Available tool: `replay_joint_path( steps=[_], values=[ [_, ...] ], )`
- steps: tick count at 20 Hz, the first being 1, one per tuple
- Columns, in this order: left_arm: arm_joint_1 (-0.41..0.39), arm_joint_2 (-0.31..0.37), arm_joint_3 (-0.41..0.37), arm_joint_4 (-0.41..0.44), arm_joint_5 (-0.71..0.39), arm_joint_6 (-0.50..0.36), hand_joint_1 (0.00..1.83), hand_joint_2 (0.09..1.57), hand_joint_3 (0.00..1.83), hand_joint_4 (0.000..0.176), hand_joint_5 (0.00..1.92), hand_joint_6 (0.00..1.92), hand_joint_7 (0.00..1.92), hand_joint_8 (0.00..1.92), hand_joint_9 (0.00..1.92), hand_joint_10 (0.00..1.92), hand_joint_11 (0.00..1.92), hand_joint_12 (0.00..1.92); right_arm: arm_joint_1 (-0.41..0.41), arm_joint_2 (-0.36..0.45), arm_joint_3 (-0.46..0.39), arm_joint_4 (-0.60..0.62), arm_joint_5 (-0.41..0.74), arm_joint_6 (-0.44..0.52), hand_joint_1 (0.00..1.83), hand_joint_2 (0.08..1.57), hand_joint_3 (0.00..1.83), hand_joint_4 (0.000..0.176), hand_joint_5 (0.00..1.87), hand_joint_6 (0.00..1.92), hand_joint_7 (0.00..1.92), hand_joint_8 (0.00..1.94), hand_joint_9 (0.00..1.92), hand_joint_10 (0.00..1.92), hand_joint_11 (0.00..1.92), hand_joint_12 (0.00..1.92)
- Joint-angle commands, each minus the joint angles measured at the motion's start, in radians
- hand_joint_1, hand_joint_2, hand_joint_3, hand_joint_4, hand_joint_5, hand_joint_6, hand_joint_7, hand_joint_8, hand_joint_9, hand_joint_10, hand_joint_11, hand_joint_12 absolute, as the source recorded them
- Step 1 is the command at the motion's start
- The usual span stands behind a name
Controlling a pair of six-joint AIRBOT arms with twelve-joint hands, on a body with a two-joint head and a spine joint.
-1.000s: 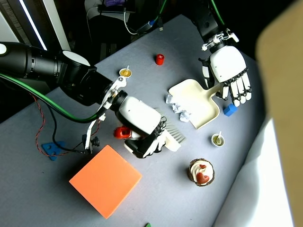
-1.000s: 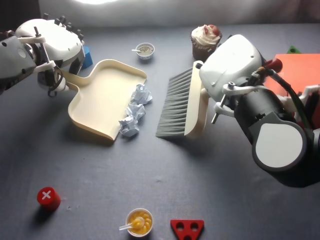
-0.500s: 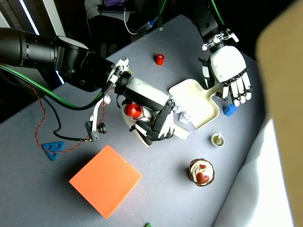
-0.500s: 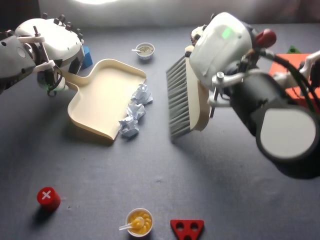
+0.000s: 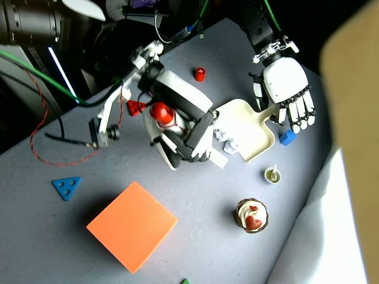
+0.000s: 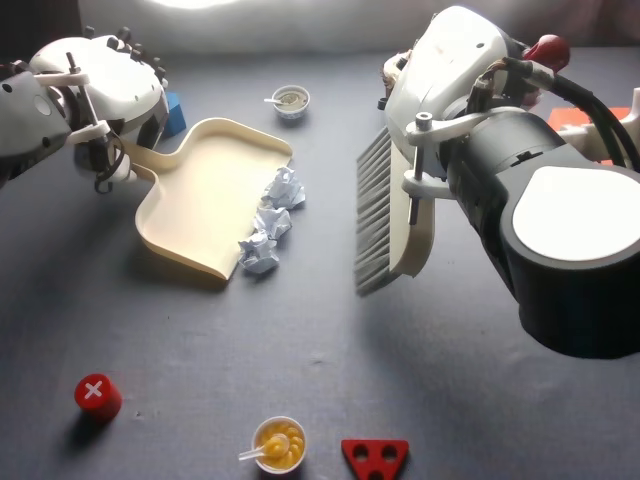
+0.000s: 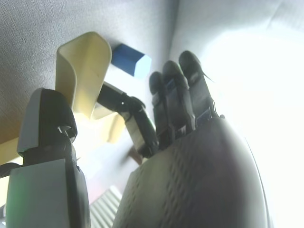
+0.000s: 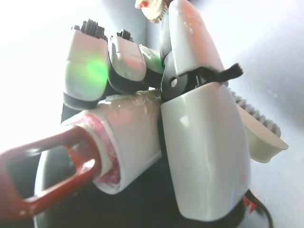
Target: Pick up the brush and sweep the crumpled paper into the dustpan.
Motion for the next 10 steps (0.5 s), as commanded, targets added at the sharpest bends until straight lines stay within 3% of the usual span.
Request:
replay_joint_path(
  steps=[1,10],
  values=[
    [-0.009,0.009,0.007,0.017,-0.094,0.005,1.10,1.13,0.00,0.000,0.96,1.02,0.33,0.01,0.25,0.00,0.06,0.33,0.019,0.001,-0.005,-0.089,-0.048,-0.016,1.63,1.20,0.00,0.110,0.94,1.92,1.14,1.94,1.35,1.92,1.53,1.92],
    [-0.005,0.011,0.001,0.017,-0.097,0.005,1.11,1.13,0.00,0.000,0.95,1.02,0.31,0.00,0.22,0.00,0.03,0.37,0.072,-0.098,0.079,0.085,-0.088,-0.116,1.65,1.20,0.00,0.104,0.89,1.92,1.09,1.94,1.31,1.92,1.50,1.92]
  ],
)
